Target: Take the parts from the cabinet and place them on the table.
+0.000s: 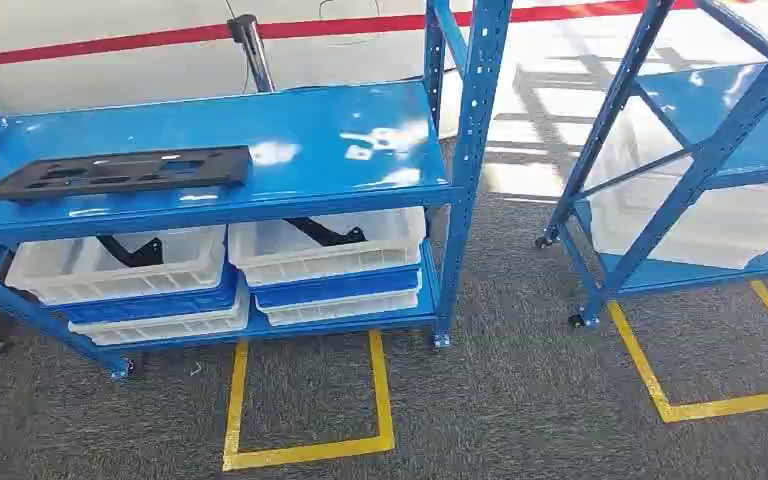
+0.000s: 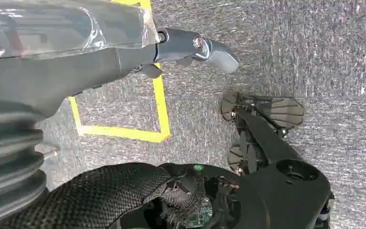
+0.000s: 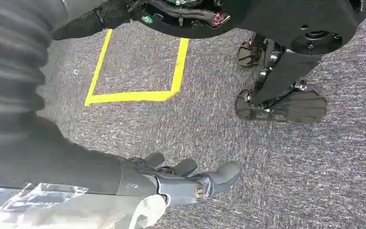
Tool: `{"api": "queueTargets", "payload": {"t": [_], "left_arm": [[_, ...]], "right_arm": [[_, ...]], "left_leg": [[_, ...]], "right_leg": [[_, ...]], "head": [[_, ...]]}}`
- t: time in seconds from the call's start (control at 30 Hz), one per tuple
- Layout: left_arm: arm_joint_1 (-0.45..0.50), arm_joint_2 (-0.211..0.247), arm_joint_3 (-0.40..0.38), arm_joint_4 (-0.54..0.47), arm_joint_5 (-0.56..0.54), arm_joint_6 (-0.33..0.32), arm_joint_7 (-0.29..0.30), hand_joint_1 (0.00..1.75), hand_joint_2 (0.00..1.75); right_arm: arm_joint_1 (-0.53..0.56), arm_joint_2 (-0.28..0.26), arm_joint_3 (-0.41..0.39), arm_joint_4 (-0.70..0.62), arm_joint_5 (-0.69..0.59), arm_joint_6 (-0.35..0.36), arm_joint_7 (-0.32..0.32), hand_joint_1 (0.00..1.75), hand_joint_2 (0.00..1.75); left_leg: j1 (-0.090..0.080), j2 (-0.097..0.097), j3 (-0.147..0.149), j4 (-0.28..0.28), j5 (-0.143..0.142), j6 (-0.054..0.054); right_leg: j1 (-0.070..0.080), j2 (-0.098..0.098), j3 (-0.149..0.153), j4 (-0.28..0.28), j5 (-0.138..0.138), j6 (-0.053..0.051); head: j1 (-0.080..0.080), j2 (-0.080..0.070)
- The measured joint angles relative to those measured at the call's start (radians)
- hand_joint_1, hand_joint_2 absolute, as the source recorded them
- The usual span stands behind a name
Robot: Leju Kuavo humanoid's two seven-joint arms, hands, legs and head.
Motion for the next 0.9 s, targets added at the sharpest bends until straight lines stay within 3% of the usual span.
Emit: {"api": "queueTargets", "payload": {"t": [0.03,0.13,0.17,0.2,0.27,0.3,0.33,0.4,0.43,0.47,0.5,0.57,0.6,0.63,0.67,0.7,0.77,0.8,0.87,0.9], "left_arm": [[0.000,0.000,0.000,0.000,0.000,0.000,0.000,0.00,1.75],[-0.032,0.002,0.000,-0.016,0.000,0.000,0.000,0.00,1.75],[-0.054,0.003,0.000,-0.038,0.000,0.000,-0.002,0.00,1.75],[-0.083,0.004,0.000,-0.053,0.000,0.000,-0.003,0.00,1.75],[-0.101,-0.002,-0.008,-0.076,-0.007,-0.003,0.000,0.00,1.75],[-0.101,-0.006,-0.009,-0.093,-0.008,-0.003,0.001,0.00,1.75],[-0.100,-0.006,-0.010,-0.106,-0.011,-0.003,0.004,0.00,1.75],[-0.097,-0.007,-0.014,-0.122,-0.015,-0.003,0.009,0.00,1.75],[-0.095,-0.008,-0.016,-0.128,-0.015,-0.003,0.009,0.00,1.75],[-0.093,-0.008,-0.016,-0.130,-0.015,-0.003,0.009,0.00,1.75],[-0.089,-0.008,-0.016,-0.133,-0.014,-0.002,0.009,0.00,1.75],[-0.080,-0.008,-0.016,-0.132,-0.011,-0.002,0.006,0.00,1.75],[-0.077,-0.008,-0.016,-0.132,-0.008,-0.002,0.006,0.00,1.75],[-0.068,0.000,-0.012,-0.127,-0.004,-0.001,0.006,0.00,1.75],[-0.058,0.000,-0.011,-0.116,-0.002,-0.002,0.006,0.00,1.75],[-0.040,-0.003,-0.010,-0.098,0.001,0.000,0.004,0.00,1.75],[0.002,-0.003,-0.007,-0.050,0.002,0.000,0.004,0.00,1.75],[0.032,-0.002,-0.005,-0.021,0.003,-0.001,0.004,0.00,1.75],[0.067,0.000,-0.001,0.021,0.004,-0.004,-0.002,0.00,1.75],[0.067,0.000,-0.001,0.021,0.004,-0.004,-0.002,0.00,1.75]], "right_arm": [[0.000,0.000,0.000,0.000,0.000,0.000,0.000,0.00,1.75],[0.044,0.002,0.000,0.020,0.000,0.000,0.000,0.00,1.75],[0.058,0.003,0.000,0.038,0.000,0.000,0.000,0.00,0.00],[0.077,0.004,0.000,0.059,0.000,0.000,0.004,0.00,1.75],[0.116,0.004,0.000,0.089,-0.001,0.000,0.003,0.00,1.75],[0.137,0.003,0.000,0.107,0.000,0.000,0.003,0.00,1.75],[0.157,0.003,0.000,0.125,0.000,0.000,0.003,0.00,1.75],[0.184,0.000,0.000,0.157,0.000,0.000,0.006,0.00,1.75],[0.192,-0.002,0.000,0.171,0.000,0.000,0.006,0.00,1.75],[0.194,-0.002,0.000,0.177,0.000,0.000,0.006,0.00,1.75],[0.192,-0.002,0.000,0.180,0.000,0.000,0.006,0.00,1.75],[0.167,-0.002,0.000,0.179,0.000,0.000,0.003,0.00,1.75],[0.154,-0.002,0.000,0.175,0.000,0.000,0.002,0.00,1.75],[0.129,0.001,0.000,0.163,0.000,0.000,0.001,0.00,1.75],[0.106,0.002,0.000,0.145,0.001,0.000,0.000,0.00,1.75],[0.076,0.002,0.000,0.119,0.001,0.000,-0.001,0.00,1.75],[0.018,0.001,0.000,0.070,0.001,0.000,-0.003,0.00,1.75],[-0.017,-0.001,0.000,0.037,0.001,0.000,-0.003,0.00,1.75],[-0.071,0.000,-0.001,-0.022,0.000,0.000,-0.005,0.00,1.75],[-0.071,0.000,-0.001,-0.022,0.000,0.000,-0.005,0.00,1.75]], "left_leg": [[0.000,0.000,0.000,0.000,0.000,0.000],[-0.004,0.001,0.001,0.010,-0.006,0.014],[-0.005,0.001,-0.001,0.010,-0.006,0.017],[-0.006,-0.001,-0.002,0.010,-0.005,0.019],[0.002,0.000,0.017,-0.020,0.011,0.028],[0.009,0.008,0.029,-0.038,0.020,0.021],[0.013,0.010,0.032,-0.040,0.021,0.024],[0.017,0.011,0.031,-0.039,0.020,0.024],[0.021,0.009,0.029,-0.038,0.018,0.022],[0.026,0.006,0.027,-0.036,0.016,0.019],[0.034,0.001,0.028,-0.035,0.013,0.012],[0.052,-0.005,0.031,-0.023,0.002,-0.008],[0.060,-0.007,0.030,-0.009,-0.008,-0.023],[0.053,-0.008,0.022,-0.006,-0.021,-0.040],[0.056,-0.005,0.023,-0.001,-0.030,-0.047],[0.055,-0.006,0.028,-0.007,-0.027,-0.051],[0.061,-0.007,0.031,-0.009,-0.026,-0.054],[0.063,0.004,0.031,0.006,-0.037,-0.053],[0.046,0.024,-0.034,0.132,-0.111,-0.043],[0.046,0.024,-0.034,0.132,-0.111,-0.043]], "right_leg": [[0.000,0.000,0.000,0.000,0.000,0.000],[-0.006,0.010,-0.003,-0.003,0.002,0.008],[-0.006,0.007,-0.002,-0.003,0.002,0.010],[-0.007,0.001,0.000,-0.005,0.003,0.012],[-0.003,0.003,0.013,-0.015,0.008,0.019],[-0.002,0.006,0.011,-0.002,-0.003,0.023],[-0.002,0.006,-0.010,0.042,-0.037,0.028],[-0.010,0.005,-0.089,0.203,-0.118,0.040],[-0.014,0.005,-0.125,0.271,-0.140,0.047],[-0.018,0.004,-0.138,0.292,-0.137,0.055],[-0.025,0.003,-0.124,0.261,-0.110,0.063],[-0.042,0.001,-0.035,0.093,-0.026,0.086],[-0.053,0.002,0.013,0.001,0.001,0.100],[-0.039,0.013,0.013,0.018,-0.014,0.094],[-0.041,0.008,0.010,0.014,-0.015,0.064],[-0.040,0.007,0.006,0.018,-0.019,0.049],[-0.037,0.008,-0.001,0.024,-0.020,0.032],[-0.036,0.008,-0.001,0.023,-0.016,0.021],[-0.034,0.007,-0.004,0.023,-0.015,0.016],[-0.034,0.007,-0.004,0.023,-0.015,0.016]], "head": [[0.000,0.000],[-0.002,0.000],[-0.002,0.000],[-0.002,0.000],[-0.003,0.000],[-0.001,0.000],[-0.001,0.000],[0.000,0.000],[0.000,0.000],[0.001,0.000],[0.001,0.000],[0.002,0.000],[0.002,0.000],[0.008,0.000],[0.005,0.000],[0.002,0.000],[0.000,0.000],[-0.002,0.000],[-0.003,0.000],[-0.003,0.000]]}}
